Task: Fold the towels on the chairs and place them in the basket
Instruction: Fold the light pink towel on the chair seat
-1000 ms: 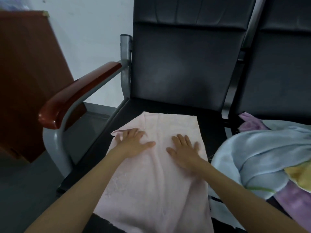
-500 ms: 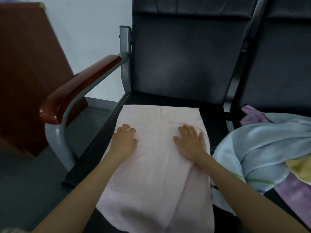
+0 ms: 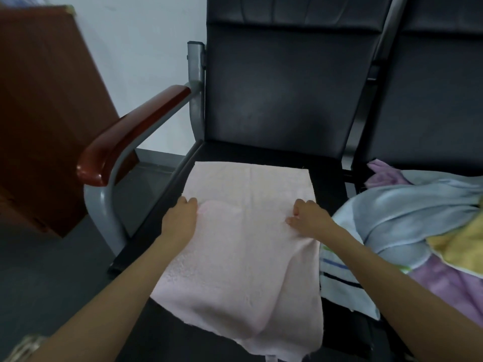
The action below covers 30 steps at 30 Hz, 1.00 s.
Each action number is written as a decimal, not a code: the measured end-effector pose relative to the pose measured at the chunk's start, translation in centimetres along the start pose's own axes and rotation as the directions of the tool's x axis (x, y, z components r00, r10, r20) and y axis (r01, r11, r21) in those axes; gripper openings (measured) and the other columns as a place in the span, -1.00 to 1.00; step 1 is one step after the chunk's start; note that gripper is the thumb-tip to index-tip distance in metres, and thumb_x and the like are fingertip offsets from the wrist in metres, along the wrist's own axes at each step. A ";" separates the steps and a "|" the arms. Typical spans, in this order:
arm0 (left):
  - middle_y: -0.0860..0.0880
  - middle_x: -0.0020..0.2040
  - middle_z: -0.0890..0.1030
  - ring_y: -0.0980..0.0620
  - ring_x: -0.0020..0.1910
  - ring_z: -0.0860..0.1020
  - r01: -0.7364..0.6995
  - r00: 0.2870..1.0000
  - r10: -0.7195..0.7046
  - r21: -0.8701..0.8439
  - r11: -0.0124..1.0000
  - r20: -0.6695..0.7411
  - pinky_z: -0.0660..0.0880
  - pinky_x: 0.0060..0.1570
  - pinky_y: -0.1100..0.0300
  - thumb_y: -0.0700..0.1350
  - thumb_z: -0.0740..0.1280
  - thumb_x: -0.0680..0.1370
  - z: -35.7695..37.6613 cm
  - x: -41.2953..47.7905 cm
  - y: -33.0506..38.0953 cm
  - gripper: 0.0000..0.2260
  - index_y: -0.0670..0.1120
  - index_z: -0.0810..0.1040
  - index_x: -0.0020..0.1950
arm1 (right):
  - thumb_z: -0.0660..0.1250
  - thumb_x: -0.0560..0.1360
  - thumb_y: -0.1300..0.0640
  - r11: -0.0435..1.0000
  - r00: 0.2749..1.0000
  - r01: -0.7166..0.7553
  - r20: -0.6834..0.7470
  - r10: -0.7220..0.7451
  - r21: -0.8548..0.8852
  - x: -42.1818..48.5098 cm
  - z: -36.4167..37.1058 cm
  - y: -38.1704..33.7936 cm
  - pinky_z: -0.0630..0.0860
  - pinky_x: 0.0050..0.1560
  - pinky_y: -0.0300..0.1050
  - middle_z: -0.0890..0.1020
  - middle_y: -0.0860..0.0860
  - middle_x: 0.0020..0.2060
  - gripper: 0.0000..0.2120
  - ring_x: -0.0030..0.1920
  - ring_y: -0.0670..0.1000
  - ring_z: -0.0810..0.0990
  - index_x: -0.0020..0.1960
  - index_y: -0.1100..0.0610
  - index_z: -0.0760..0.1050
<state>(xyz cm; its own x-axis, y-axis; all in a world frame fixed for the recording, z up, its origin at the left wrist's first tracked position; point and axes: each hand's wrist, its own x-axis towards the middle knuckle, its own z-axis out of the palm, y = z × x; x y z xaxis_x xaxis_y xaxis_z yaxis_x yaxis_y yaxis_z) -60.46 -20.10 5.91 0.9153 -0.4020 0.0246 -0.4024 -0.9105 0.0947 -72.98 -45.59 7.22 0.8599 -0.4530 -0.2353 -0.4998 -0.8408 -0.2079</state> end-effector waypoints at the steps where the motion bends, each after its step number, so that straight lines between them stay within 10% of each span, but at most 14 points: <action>1: -0.15 0.07 0.50 -0.12 -0.10 0.53 0.000 1.000 0.000 -0.017 1.000 0.012 0.50 -0.11 0.07 -0.25 0.14 0.62 0.0 -0.1 0.0 -0.87 -0.18 0.44 0.12 | 0.19 0.58 0.07 1.000 0.998 0.024 0.055 -0.024 -0.003 -0.1 -0.1 0.1 0.39 -0.04 -0.14 0.40 0.12 0.18 -0.70 0.04 0.10 0.46 0.26 0.19 0.34; 7: -0.07 0.14 0.44 -0.03 0.04 0.47 0.036 0.926 0.090 -0.323 0.946 0.366 0.42 -0.05 0.22 -0.16 0.43 0.48 -1.7 0.1 -1.4 -0.64 -0.12 0.42 0.23 | 0.32 0.51 0.14 0.996 0.979 0.084 0.187 -0.079 -0.017 -0.7 -0.9 0.9 0.42 0.00 -0.17 0.39 0.10 0.24 -0.59 0.13 0.09 0.47 0.33 0.13 0.34; 15: -0.14 -0.06 0.59 -0.06 -0.15 0.58 0.065 0.995 -0.031 -0.381 0.922 0.093 0.54 -0.05 0.07 -0.21 0.31 0.56 -1.9 2.9 -0.1 -0.91 -0.18 0.49 0.04 | 0.11 0.60 0.21 0.985 0.999 -0.015 0.038 0.009 0.172 0.9 -2.7 0.3 0.59 -0.17 -0.06 0.57 0.15 -0.07 -0.89 -0.21 0.09 0.64 0.11 0.15 0.35; 19: -0.20 0.40 0.28 -0.10 0.20 0.40 -0.011 0.998 -0.033 -0.604 0.797 -0.061 0.36 0.16 0.12 -0.22 0.26 0.59 -2.8 5.8 2.7 -0.68 -0.19 0.31 0.33 | 0.13 0.57 0.31 0.936 0.949 0.020 -0.301 0.092 0.351 4.0 -5.1 -0.2 0.42 0.04 -0.06 0.35 0.23 0.31 -0.64 0.14 0.21 0.48 0.35 0.20 0.24; 22: -0.09 0.55 -0.10 -0.07 0.44 0.20 -0.090 0.982 0.163 -0.513 0.853 0.100 0.27 0.29 0.13 -0.14 0.29 0.58 -1.7 4.8 3.9 -0.42 -0.06 0.09 0.52 | 0.27 0.56 0.21 0.936 0.988 0.069 -0.156 -0.016 0.344 3.8 -3.6 -1.2 0.31 0.31 -0.01 0.04 0.16 0.50 -0.34 0.39 0.20 0.27 0.53 0.12 0.00; 26: -0.08 0.33 0.37 -0.08 0.27 0.39 -0.126 0.977 0.162 -0.237 0.963 0.139 0.37 0.25 0.12 -0.07 0.29 0.58 -0.6 2.3 2.3 -0.72 -0.05 0.48 0.28 | 0.26 0.57 0.03 0.983 0.984 0.180 0.000 -0.180 0.023 2.0 -0.3 -1.6 0.36 0.29 -0.02 0.31 0.13 0.33 -0.59 0.33 0.13 0.30 0.38 0.13 0.34; 30: 0.02 0.51 0.16 -0.02 0.45 0.21 -0.113 0.915 0.198 -0.247 0.962 0.352 0.22 0.41 0.07 0.10 0.29 0.56 0.0 1.4 -0.5 -0.47 -0.01 0.26 0.49 | 0.26 0.55 -0.11 0.984 0.970 0.174 0.169 -0.175 0.021 1.5 0.5 -1.3 0.33 0.35 0.01 0.19 0.08 0.45 -0.40 0.40 0.12 0.26 0.48 0.09 0.16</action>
<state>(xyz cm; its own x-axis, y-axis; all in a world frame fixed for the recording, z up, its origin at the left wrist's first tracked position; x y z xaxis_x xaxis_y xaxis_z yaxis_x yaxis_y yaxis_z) -58.96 -20.23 5.94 0.7526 -0.5817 -0.3086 -0.4869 -0.8071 0.3339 -71.06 -45.02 6.72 0.9040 -0.2417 -0.3525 -0.3442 -0.9006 -0.2653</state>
